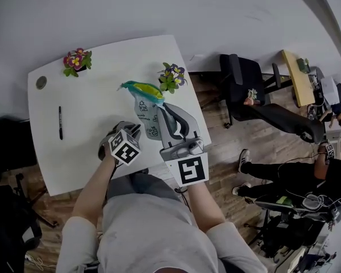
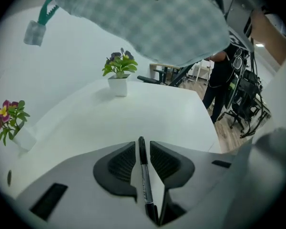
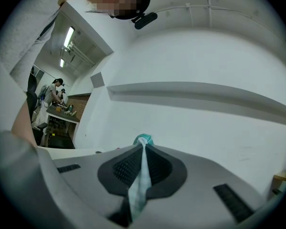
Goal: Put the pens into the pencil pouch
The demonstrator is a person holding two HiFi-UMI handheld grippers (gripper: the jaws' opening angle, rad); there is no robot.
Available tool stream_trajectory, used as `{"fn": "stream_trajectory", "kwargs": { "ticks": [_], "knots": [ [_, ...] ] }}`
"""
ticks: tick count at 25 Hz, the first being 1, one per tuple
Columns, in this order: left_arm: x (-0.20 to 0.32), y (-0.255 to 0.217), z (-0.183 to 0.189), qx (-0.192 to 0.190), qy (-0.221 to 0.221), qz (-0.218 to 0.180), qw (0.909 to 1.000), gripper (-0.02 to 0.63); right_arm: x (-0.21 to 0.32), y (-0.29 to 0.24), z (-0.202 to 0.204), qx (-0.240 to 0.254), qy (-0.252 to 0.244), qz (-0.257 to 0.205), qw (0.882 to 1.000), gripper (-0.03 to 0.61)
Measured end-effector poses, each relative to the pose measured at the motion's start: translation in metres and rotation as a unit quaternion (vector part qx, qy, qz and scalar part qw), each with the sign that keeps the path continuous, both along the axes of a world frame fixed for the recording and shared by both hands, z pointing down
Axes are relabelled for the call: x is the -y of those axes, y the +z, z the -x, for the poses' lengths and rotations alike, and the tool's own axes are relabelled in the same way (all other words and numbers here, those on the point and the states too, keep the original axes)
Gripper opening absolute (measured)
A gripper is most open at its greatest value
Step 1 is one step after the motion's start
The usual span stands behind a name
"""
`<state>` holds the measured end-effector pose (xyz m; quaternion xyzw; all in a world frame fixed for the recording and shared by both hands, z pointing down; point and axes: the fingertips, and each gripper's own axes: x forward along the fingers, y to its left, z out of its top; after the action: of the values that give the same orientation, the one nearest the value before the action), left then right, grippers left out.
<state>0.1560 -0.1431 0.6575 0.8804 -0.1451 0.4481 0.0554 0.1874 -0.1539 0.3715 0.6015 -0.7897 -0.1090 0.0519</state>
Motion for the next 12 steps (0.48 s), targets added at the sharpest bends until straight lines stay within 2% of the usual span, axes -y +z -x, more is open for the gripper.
{"fn": "stream_trajectory", "kwargs": {
  "ticks": [3, 7, 10, 12],
  "knots": [
    [0.002, 0.013, -0.002, 0.030, 0.006, 0.012, 0.9995, 0.109, -0.001, 0.002, -0.002, 0.002, 0.001, 0.000, 1.000, 0.037],
    [-0.001, 0.014, -0.002, 0.026, 0.001, 0.038, 0.9989, 0.064, -0.002, 0.004, -0.004, 0.003, 0.002, 0.002, 1.000, 0.036],
    [-0.001, 0.004, -0.002, -0.002, -0.009, 0.043, 0.9990, 0.061, -0.002, 0.004, -0.004, 0.003, 0.000, 0.001, 1.000, 0.037],
    [0.004, -0.016, -0.001, -0.047, -0.029, 0.041, 0.9976, 0.061, -0.002, 0.003, -0.003, 0.004, -0.002, 0.000, 1.000, 0.037]
  ]
}}
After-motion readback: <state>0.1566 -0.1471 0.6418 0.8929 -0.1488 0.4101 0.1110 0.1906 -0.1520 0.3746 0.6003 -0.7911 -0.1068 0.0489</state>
